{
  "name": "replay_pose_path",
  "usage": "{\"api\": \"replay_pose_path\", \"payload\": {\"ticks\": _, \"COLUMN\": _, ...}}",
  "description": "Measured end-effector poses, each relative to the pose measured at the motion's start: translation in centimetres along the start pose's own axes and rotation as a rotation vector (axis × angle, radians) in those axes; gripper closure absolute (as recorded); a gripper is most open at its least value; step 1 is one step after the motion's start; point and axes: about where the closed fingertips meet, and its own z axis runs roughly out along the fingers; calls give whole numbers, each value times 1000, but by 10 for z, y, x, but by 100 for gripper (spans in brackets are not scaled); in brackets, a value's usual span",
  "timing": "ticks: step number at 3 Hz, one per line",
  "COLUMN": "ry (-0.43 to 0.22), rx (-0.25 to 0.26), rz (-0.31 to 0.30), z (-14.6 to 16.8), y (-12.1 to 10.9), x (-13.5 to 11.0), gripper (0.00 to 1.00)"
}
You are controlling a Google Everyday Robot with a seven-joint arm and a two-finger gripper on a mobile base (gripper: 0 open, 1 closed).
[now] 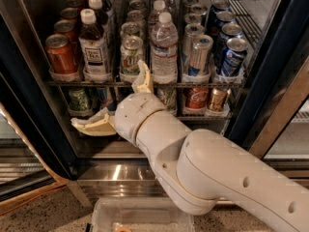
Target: Pick 7up can from top shelf of fridge
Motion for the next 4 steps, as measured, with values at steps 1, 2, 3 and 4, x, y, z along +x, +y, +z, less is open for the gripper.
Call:
{"api": "replay_pose_path", "payload": {"ticks": 1, "ry": -13, "rx": 9, "rz": 24, "z": 1, "y": 14, "x": -1, "gripper": 0}}
{"api": "replay_pose_path", "payload": {"ticks": 2, "ry": -129, "rx": -60, "rz": 106, "z": 4, "y": 86, "x": -25, "gripper": 0}}
{"api": "replay_pose_path", "payload": {"ticks": 3, "ry": -190, "rx": -146, "rz": 217, "z": 1, "y": 163, "x": -8, "gripper": 0}}
{"api": "replay_pose_path", "payload": {"ticks": 4, "ry": -222, "rx": -147, "rz": 144, "z": 10, "y": 211, "x": 9, "gripper": 0}}
